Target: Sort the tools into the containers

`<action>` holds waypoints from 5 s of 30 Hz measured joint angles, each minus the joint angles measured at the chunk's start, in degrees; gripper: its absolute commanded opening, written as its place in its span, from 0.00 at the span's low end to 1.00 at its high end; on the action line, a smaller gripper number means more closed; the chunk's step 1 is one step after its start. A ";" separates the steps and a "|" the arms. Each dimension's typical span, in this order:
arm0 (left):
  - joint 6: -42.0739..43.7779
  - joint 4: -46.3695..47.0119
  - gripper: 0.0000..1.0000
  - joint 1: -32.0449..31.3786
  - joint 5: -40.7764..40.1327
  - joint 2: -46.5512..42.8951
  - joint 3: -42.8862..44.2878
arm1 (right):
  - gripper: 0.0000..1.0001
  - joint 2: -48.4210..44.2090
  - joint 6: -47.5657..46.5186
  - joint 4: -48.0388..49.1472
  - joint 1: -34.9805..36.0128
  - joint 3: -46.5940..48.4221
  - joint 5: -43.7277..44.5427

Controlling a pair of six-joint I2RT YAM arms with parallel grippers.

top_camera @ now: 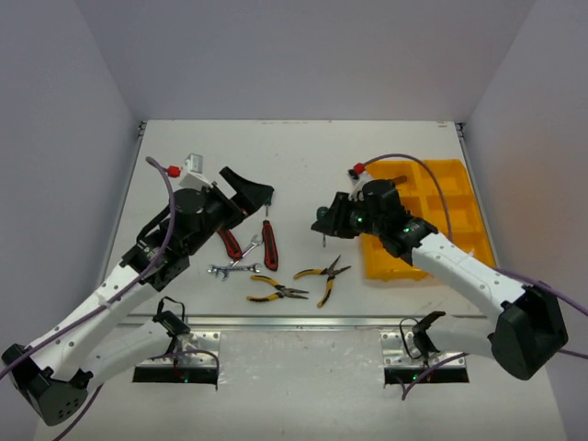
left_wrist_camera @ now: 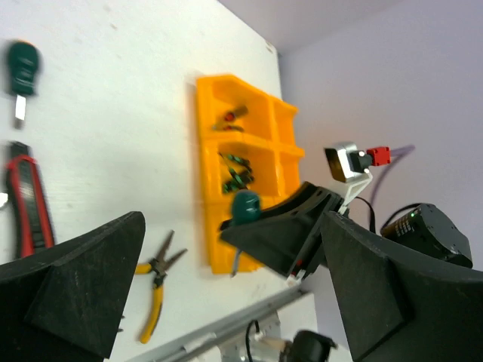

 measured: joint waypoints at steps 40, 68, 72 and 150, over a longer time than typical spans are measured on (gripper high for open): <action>21.38 -25.90 1.00 0.00 -10.85 -5.26 -0.31 | 0.62 48.54 -7.20 -44.11 -48.17 64.05 23.98; 28.08 -19.52 0.56 11.22 -10.21 80.37 50.49 | 0.91 -17.57 -14.14 -35.14 -20.40 11.26 5.02; 29.26 -19.68 0.38 11.15 -8.73 80.44 51.02 | 0.90 -19.09 -15.12 -35.54 -20.40 10.96 4.43; 24.52 -24.13 1.00 -3.34 -20.57 3.09 15.92 | 0.02 28.94 -5.40 -26.53 -49.83 31.48 14.28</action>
